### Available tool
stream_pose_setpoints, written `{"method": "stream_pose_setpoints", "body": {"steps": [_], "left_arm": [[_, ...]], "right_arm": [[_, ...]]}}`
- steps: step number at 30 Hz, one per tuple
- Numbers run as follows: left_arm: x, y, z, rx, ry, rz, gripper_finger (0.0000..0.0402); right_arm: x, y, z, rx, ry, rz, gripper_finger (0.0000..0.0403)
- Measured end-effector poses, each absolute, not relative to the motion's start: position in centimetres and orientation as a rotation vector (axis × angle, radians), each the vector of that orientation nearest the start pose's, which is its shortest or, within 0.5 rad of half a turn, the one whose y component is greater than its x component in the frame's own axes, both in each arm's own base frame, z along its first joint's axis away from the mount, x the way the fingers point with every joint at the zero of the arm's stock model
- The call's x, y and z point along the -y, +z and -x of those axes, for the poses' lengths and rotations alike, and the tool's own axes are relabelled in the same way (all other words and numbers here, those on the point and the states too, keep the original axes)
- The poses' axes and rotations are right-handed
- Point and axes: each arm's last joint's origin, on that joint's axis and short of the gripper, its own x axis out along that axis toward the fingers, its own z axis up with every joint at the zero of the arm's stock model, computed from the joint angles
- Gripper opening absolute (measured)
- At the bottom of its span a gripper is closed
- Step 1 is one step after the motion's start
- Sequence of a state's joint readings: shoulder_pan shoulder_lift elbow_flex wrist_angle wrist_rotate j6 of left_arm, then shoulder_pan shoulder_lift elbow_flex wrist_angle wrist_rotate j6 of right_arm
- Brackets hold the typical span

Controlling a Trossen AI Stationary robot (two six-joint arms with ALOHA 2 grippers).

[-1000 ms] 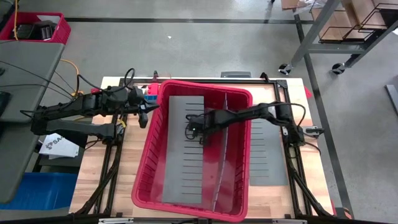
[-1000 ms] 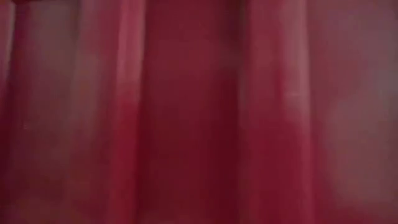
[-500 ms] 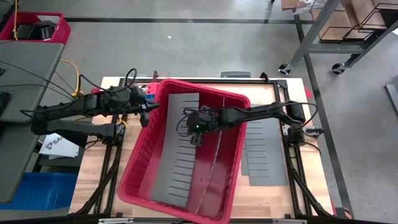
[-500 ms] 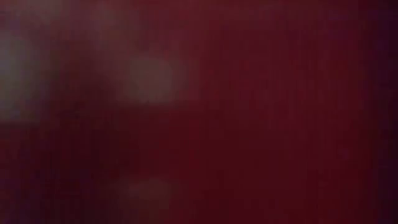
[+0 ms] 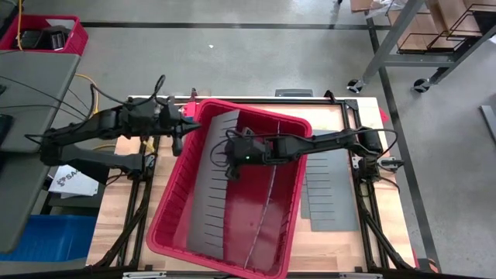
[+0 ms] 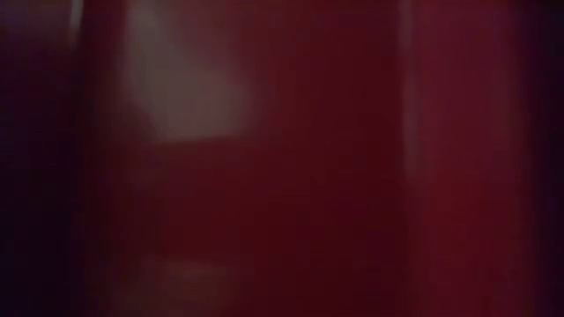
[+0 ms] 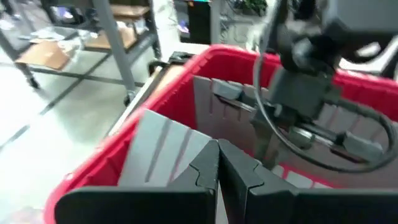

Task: Sort blocks
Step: Assemble the bin divider into the red bin

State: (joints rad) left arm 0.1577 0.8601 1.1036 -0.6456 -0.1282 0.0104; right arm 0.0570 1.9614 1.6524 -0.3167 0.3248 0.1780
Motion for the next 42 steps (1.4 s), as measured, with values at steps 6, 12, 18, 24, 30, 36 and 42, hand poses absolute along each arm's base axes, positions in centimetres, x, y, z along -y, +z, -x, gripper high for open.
{"method": "stream_pose_setpoints", "body": {"steps": [6,12,18,24,30,36,42], "left_arm": [[-3.1,37.3,-17.3,-0.484,0.257,-0.018,0.0056],[-4.6,36.0,-19.5,-0.558,0.277,-0.011,0.0131],[-6.8,35.1,-20.8,-0.553,0.358,0.199,0.0180],[-7.2,37.0,-19.4,-0.496,0.323,0.257,0.0189],[-7.4,40.0,-18.4,-0.401,0.361,0.307,0.0189],[-7.3,39.7,-17.7,-0.489,0.429,0.299,0.0189],[-7.8,38.3,-18.0,-0.619,0.565,0.288,0.0189]], "right_arm": [[-1.7,28.4,-45.5,-0.473,-0.305,-0.077,0.0000],[-1.7,29.3,-45.9,-0.375,-0.298,-0.097,0.0000],[-1.7,29.3,-45.9,-0.373,-0.298,-0.095,0.0000],[-1.3,29.8,-46.2,-0.317,-0.298,-0.100,0.0000],[-0.2,29.1,-47.6,-0.209,-0.258,-0.100,0.0000],[0.2,27.9,-48.4,-0.186,-0.265,-0.106,0.0000],[0.9,26.3,-49.0,-0.206,-0.305,-0.143,0.0000]]}}
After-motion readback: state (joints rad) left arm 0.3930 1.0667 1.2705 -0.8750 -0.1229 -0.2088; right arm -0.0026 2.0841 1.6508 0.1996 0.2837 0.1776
